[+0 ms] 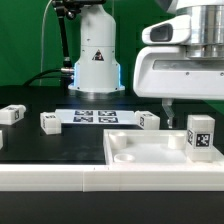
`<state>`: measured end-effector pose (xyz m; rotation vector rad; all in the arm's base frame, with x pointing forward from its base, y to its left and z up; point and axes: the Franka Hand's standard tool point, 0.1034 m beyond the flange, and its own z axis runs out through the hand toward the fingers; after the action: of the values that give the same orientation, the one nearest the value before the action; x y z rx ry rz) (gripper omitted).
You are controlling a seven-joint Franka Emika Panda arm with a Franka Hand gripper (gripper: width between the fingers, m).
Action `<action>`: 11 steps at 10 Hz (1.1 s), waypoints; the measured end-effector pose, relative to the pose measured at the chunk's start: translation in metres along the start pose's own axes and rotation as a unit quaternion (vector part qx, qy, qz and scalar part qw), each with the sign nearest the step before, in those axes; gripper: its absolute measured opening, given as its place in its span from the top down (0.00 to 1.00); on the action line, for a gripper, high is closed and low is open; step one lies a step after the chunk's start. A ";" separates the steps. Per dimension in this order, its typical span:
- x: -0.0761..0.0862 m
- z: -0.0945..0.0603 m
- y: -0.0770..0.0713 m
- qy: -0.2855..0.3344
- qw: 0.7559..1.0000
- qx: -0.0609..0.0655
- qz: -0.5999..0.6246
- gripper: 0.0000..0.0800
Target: Assemble one leg
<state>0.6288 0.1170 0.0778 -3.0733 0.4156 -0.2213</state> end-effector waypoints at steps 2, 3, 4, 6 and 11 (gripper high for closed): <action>-0.001 0.001 0.002 0.000 0.998 -0.007 -0.058 0.19; -0.001 0.001 0.003 0.000 0.998 -0.008 -0.065 0.19; -0.001 0.002 0.003 0.000 0.998 -0.008 -0.062 0.34; -0.001 0.002 0.003 0.000 0.998 -0.008 -0.062 0.51; 0.000 0.004 0.008 -0.003 0.998 0.000 0.070 0.64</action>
Offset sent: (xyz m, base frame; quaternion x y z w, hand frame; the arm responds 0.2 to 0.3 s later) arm 0.0000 0.0000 0.0000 0.0000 0.0000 0.0000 1.0000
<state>0.6272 0.1096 0.0738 -3.0282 0.6270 -0.2069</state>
